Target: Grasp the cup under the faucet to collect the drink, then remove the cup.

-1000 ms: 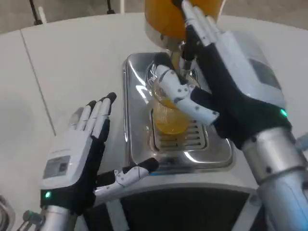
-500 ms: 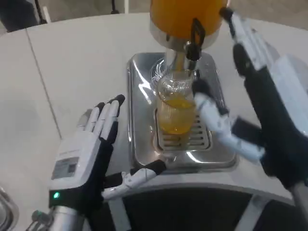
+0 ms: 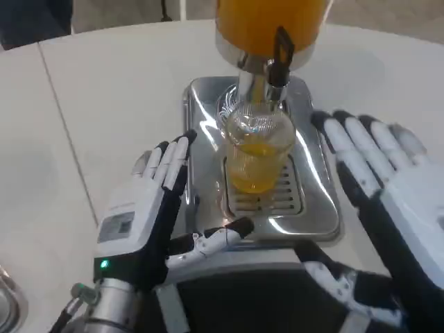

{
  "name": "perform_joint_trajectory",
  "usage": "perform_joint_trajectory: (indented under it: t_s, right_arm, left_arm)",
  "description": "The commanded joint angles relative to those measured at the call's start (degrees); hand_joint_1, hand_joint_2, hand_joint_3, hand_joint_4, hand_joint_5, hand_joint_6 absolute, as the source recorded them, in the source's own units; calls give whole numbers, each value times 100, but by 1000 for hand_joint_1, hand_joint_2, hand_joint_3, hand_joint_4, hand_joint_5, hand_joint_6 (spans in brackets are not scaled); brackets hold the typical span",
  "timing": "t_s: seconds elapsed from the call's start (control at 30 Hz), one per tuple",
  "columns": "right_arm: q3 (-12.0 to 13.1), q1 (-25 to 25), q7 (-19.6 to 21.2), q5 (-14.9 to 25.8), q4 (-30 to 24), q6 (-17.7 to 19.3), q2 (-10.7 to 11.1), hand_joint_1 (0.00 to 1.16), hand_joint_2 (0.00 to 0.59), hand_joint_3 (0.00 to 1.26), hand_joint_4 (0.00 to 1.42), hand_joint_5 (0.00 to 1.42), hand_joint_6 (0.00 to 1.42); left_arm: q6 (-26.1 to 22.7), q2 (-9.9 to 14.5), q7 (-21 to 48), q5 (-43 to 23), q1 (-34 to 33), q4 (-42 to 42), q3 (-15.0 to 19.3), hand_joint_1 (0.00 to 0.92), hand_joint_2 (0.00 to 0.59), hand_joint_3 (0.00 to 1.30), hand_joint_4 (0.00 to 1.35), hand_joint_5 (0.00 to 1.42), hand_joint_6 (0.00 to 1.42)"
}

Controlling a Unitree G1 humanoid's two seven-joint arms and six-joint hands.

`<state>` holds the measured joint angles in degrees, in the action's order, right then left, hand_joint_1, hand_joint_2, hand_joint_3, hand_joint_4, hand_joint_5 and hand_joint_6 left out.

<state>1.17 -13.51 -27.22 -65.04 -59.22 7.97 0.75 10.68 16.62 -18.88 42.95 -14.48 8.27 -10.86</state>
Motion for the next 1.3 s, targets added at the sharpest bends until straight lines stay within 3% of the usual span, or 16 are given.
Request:
perform_joint_trajectory:
  t_s: [0.03,0.2,0.33,0.43,0.77,1.03,1.3]
  right_arm:
    - [382,-438,-47,365,-78,214,-111,641,375,0,0,0,1]
    - [258,-572,-72,258,-78,401,-366,640,374,0,0,0,3]
    - [250,-595,-301,314,-78,308,-464,616,364,0,0,0,14]
    - [327,-544,-408,415,-78,347,-432,606,362,0,0,0,16]
    - [471,-196,-878,527,-78,5,-321,579,336,0,0,0,29]
    - [267,56,-1123,379,-76,-421,-253,578,334,0,0,0,31]
    - [-49,192,-1175,198,27,-705,-154,562,339,0,0,0,46]
  left_arm:
    - [-42,-154,-127,27,-201,240,-188,83,27,0,0,0,0]
    - [-190,-367,-141,-91,-581,582,-214,154,20,0,0,0,0]
    - [-244,-495,-210,-163,-943,918,-204,217,24,0,0,0,0]
    - [-310,-564,-286,-187,-1166,1149,-230,268,22,0,0,0,0]
    - [-133,-801,-740,-333,-1585,1751,-334,304,26,0,0,11,7]
    - [-26,-933,-873,-396,-1707,1963,-566,308,26,0,0,25,20]
    - [-67,-1142,-1097,-503,-2194,2763,-630,301,30,0,0,28,35]
